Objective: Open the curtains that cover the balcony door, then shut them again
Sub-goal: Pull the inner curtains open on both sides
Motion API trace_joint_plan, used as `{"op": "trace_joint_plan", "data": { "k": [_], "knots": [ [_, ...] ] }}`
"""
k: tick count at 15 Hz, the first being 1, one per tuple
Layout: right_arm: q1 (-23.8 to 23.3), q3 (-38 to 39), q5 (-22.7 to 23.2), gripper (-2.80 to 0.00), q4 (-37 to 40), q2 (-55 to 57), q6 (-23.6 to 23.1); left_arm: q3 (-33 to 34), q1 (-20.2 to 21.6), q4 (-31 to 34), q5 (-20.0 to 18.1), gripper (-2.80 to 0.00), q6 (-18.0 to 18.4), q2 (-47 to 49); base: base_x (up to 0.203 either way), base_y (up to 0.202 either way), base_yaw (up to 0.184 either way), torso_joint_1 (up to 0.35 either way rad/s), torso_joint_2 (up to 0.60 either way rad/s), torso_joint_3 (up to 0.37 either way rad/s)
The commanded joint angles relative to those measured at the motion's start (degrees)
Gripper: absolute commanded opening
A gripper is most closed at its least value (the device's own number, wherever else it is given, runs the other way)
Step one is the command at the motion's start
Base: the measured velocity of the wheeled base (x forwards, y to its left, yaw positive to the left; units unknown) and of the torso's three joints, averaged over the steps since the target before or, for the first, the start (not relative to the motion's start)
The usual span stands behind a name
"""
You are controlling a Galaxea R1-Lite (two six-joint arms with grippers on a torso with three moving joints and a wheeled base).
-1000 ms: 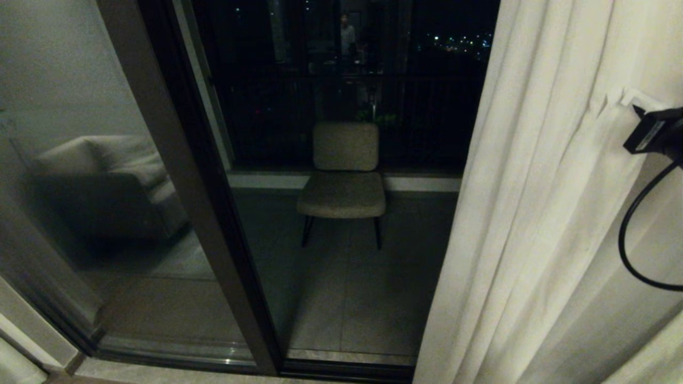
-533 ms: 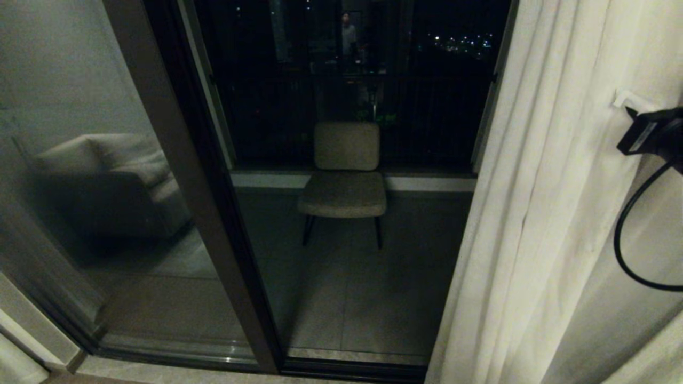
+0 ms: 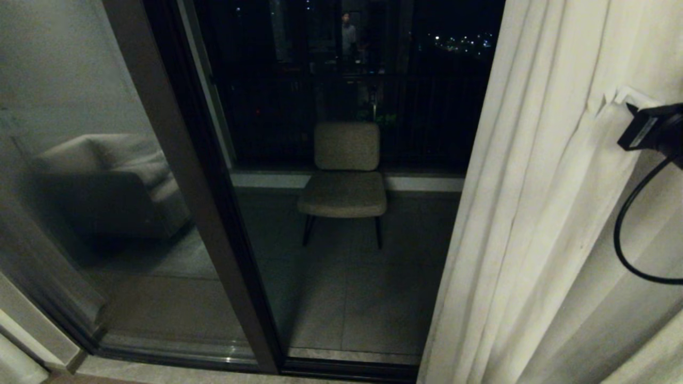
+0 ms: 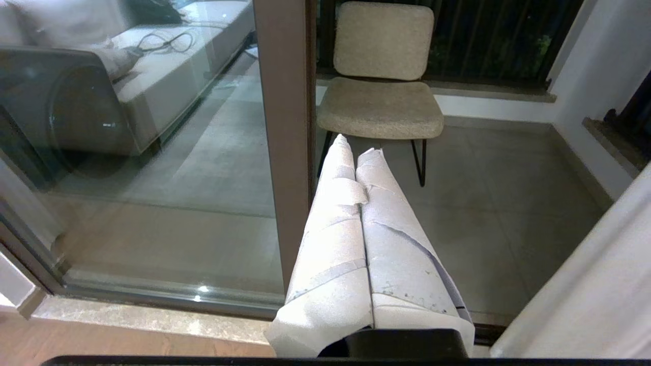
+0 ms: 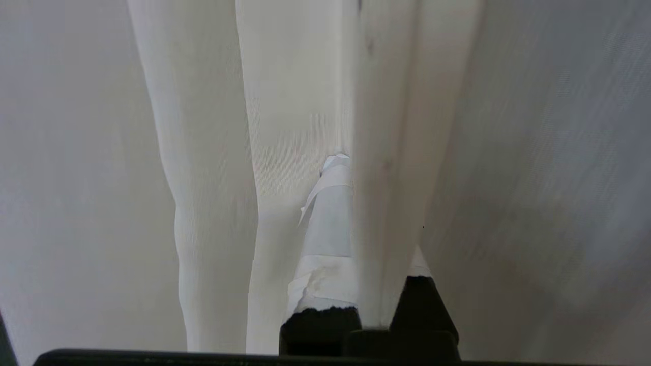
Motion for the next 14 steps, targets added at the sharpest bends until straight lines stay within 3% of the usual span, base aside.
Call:
{"op": "trace_joint_plan", "data": {
  "k": [1,7,14],
  "knots": [
    [-0.1,-1.1,0.1,-2.8,-0.5,0.8,-0.1,0.0,0.0,0.0,0.0,-2.8,0.0,0.0,0.0,0.0,0.0,0.0,0.0,0.0],
    [-5.4,-7.4,0.2,-2.8,0.1,4.2,0.0,0.0,0.0,0.0,0.0,-2.8,0.0,0.0,0.0,0.0,0.0,0.0,0.0,0.0],
    [-16.0,-11.4,0.4,-2.8,1.7,4.6,0.2,0.0,0.0,0.0,0.0,-2.8,-0.1,0.0,0.0,0.0,0.0,0.0,0.0,0.0]
  ]
}}
